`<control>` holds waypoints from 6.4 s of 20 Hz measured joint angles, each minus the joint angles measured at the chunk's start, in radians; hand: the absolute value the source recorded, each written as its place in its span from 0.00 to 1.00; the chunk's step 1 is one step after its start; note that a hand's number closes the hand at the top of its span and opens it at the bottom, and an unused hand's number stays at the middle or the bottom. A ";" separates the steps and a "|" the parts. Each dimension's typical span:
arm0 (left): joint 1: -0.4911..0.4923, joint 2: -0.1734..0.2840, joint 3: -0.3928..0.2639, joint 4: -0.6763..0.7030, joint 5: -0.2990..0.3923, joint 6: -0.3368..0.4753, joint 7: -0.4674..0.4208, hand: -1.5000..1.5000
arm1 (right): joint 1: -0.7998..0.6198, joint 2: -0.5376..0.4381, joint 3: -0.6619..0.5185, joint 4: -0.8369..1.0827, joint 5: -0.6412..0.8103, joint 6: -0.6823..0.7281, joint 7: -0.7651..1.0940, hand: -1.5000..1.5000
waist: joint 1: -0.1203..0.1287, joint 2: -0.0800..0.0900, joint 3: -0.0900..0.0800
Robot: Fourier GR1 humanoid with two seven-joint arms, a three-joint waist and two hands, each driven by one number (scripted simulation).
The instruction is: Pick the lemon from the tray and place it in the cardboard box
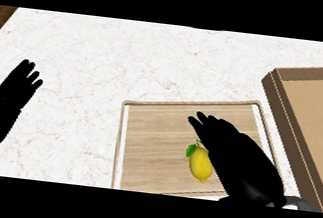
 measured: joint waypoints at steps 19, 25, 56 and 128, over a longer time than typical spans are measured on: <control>-0.011 -0.077 0.070 0.024 -0.063 -0.074 0.018 0.50 | 0.061 0.135 0.014 0.083 0.247 0.088 -0.101 0.00 | 0.000 0.000 0.001; -0.004 -0.086 0.091 0.002 -0.079 -0.088 0.032 0.50 | 0.068 0.170 -0.006 0.116 0.290 0.121 -0.115 0.00 | 0.000 0.000 0.001; -0.008 -0.192 0.161 -0.031 -0.176 -0.151 0.087 0.50 | 0.135 0.311 -0.055 0.358 0.582 0.177 -0.249 0.00 | 0.000 0.001 0.001; -0.014 -0.249 0.229 -0.053 -0.232 -0.216 0.117 0.50 | -0.215 -0.018 -0.894 0.478 0.848 -0.248 -0.342 1.00 | 0.000 0.002 0.001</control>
